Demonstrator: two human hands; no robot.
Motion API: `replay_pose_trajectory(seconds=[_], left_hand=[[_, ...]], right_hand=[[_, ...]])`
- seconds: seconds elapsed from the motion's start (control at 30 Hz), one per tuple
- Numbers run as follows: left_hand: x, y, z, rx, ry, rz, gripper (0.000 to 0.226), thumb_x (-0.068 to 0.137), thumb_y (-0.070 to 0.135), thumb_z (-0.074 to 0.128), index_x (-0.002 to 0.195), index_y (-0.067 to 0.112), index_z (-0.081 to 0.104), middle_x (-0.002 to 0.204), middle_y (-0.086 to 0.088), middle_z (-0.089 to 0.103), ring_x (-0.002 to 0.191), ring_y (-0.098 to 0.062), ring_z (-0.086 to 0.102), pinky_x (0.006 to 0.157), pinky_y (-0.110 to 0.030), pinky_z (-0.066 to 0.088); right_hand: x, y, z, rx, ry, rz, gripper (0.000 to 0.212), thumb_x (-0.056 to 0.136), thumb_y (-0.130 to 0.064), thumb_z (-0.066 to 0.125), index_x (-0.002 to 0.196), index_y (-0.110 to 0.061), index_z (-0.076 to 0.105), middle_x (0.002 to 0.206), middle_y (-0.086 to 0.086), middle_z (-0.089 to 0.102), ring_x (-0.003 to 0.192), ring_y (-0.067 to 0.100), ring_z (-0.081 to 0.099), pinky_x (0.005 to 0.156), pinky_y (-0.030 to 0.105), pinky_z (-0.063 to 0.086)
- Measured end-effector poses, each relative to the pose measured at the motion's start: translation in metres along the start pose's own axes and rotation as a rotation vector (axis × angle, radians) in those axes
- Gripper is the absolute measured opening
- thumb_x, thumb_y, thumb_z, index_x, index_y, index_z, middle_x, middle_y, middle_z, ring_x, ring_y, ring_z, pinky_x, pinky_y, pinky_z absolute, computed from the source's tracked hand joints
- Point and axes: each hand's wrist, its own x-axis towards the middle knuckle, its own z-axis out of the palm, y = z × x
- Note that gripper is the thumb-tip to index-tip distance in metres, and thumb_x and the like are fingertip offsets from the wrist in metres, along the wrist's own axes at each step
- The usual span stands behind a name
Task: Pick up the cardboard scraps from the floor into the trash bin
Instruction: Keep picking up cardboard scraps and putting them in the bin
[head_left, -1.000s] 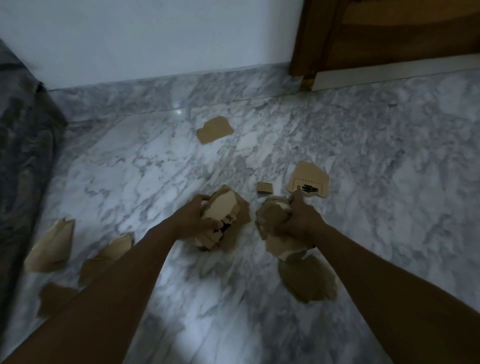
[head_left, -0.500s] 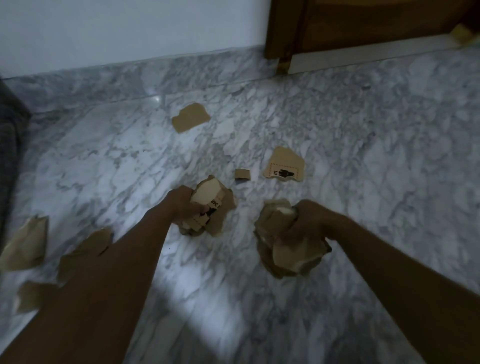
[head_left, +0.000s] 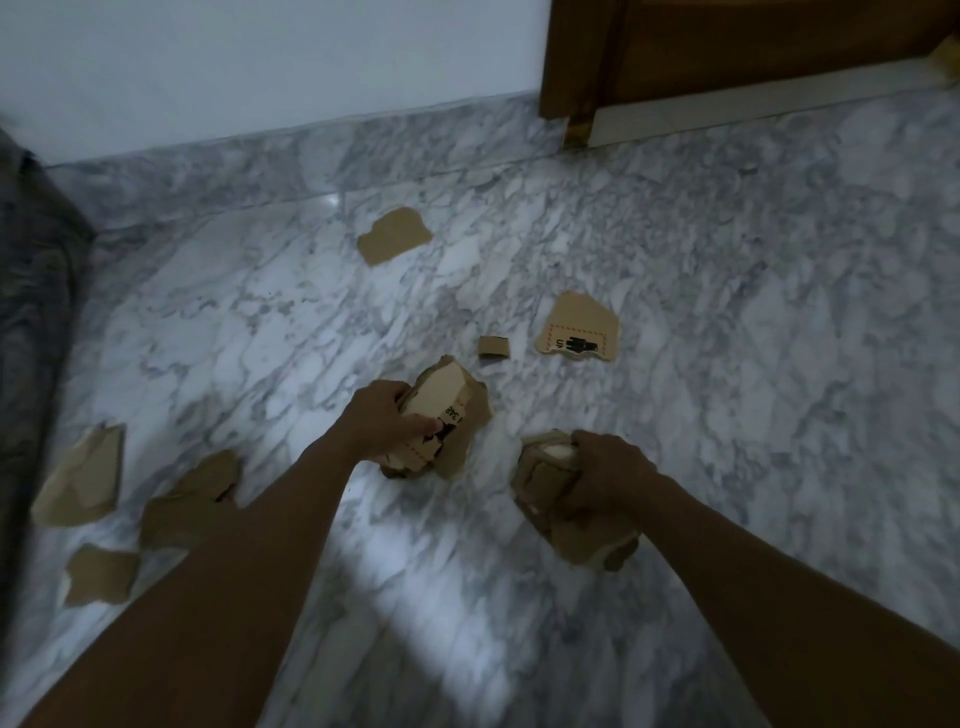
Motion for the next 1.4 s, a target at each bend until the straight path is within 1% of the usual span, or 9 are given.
replay_pose_trajectory(seconds=[0.1, 0.37, 0.6, 0.73, 0.93, 1.03, 1.13, 1.27, 1.4], left_hand=[[-0.003, 0.002, 0.0, -0.057, 0.079, -0.007, 0.043, 0.068, 0.039, 0.085, 0.098, 0.013, 0.068, 0.091, -0.004, 0.068, 0.08, -0.014, 0.064, 0.059, -0.026, 0.05], [-0.006, 0.002, 0.0, -0.255, 0.046, -0.009, 0.067, 0.064, 0.042, 0.089, 0.116, 0.025, 0.05, 0.103, 0.001, 0.062, 0.091, -0.019, 0.065, 0.064, -0.032, 0.055], [-0.007, 0.01, -0.003, -0.164, -0.086, 0.033, 0.038, 0.071, 0.039, 0.085, 0.098, 0.015, 0.074, 0.088, -0.003, 0.075, 0.078, -0.015, 0.072, 0.073, -0.042, 0.061], [-0.01, 0.022, -0.022, -0.051, -0.139, 0.075, 0.039, 0.075, 0.042, 0.082, 0.103, 0.017, 0.072, 0.089, 0.0, 0.074, 0.076, -0.01, 0.07, 0.065, -0.029, 0.058], [-0.007, 0.046, -0.08, 0.172, -0.172, 0.15, 0.043, 0.074, 0.044, 0.081, 0.107, 0.018, 0.073, 0.091, 0.0, 0.074, 0.077, -0.011, 0.069, 0.064, -0.024, 0.056], [-0.001, 0.067, -0.091, 0.237, -0.185, 0.197, 0.046, 0.072, 0.046, 0.082, 0.109, 0.02, 0.073, 0.093, 0.003, 0.071, 0.076, -0.008, 0.065, 0.059, -0.019, 0.049], [0.027, 0.088, -0.074, 0.298, -0.225, 0.211, 0.06, 0.071, 0.049, 0.082, 0.121, 0.021, 0.065, 0.115, 0.001, 0.064, 0.094, -0.014, 0.062, 0.073, -0.028, 0.053], [0.072, 0.107, -0.028, 0.299, -0.282, 0.162, 0.097, 0.072, 0.047, 0.082, 0.151, 0.018, 0.032, 0.149, -0.001, 0.042, 0.134, -0.023, 0.044, 0.104, -0.035, 0.043], [0.104, 0.104, 0.006, 0.354, -0.256, 0.162, 0.088, 0.072, 0.049, 0.082, 0.144, 0.012, 0.046, 0.147, -0.004, 0.041, 0.131, -0.024, 0.044, 0.102, -0.033, 0.044]], right_hand=[[-0.004, 0.006, 0.003, 0.035, 0.019, -0.006, 0.102, 0.056, -0.057, 0.085, 0.141, -0.029, 0.036, 0.138, 0.01, 0.033, 0.118, 0.033, 0.05, 0.101, 0.039, 0.044], [-0.009, 0.006, 0.009, 0.045, 0.03, -0.021, 0.087, 0.052, -0.058, 0.083, 0.125, -0.029, 0.045, 0.123, 0.001, 0.06, 0.11, 0.023, 0.058, 0.096, 0.041, 0.048], [-0.01, 0.005, 0.013, 0.047, 0.031, -0.009, 0.085, 0.061, -0.05, 0.087, 0.13, -0.024, 0.046, 0.129, 0.002, 0.057, 0.117, 0.023, 0.055, 0.097, 0.033, 0.043], [-0.017, 0.002, -0.007, 0.096, -0.022, 0.027, 0.086, 0.062, -0.043, 0.09, 0.134, -0.023, 0.047, 0.134, 0.002, 0.053, 0.122, 0.023, 0.051, 0.099, 0.033, 0.042], [-0.024, -0.015, -0.12, 0.168, 0.293, 0.055, 0.068, 0.059, -0.04, 0.092, 0.117, -0.016, 0.064, 0.115, 0.007, 0.067, 0.092, 0.019, 0.059, 0.075, 0.03, 0.048], [-0.025, -0.03, -0.166, 0.182, 0.395, 0.065, 0.071, 0.057, -0.048, 0.092, 0.112, -0.012, 0.066, 0.11, 0.009, 0.068, 0.094, 0.022, 0.063, 0.074, 0.031, 0.05], [-0.003, -0.034, -0.189, 0.211, 0.401, 0.079, 0.08, 0.05, -0.053, 0.093, 0.112, -0.012, 0.065, 0.109, 0.008, 0.067, 0.1, 0.025, 0.065, 0.082, 0.036, 0.056], [0.053, -0.017, -0.185, 0.265, 0.339, 0.068, 0.075, 0.052, -0.048, 0.094, 0.109, -0.011, 0.065, 0.106, 0.008, 0.066, 0.091, 0.022, 0.061, 0.077, 0.034, 0.054], [0.106, -0.005, -0.164, 0.332, 0.268, 0.057, 0.082, 0.05, -0.048, 0.093, 0.115, -0.009, 0.062, 0.109, 0.01, 0.062, 0.098, 0.027, 0.061, 0.073, 0.032, 0.048]])
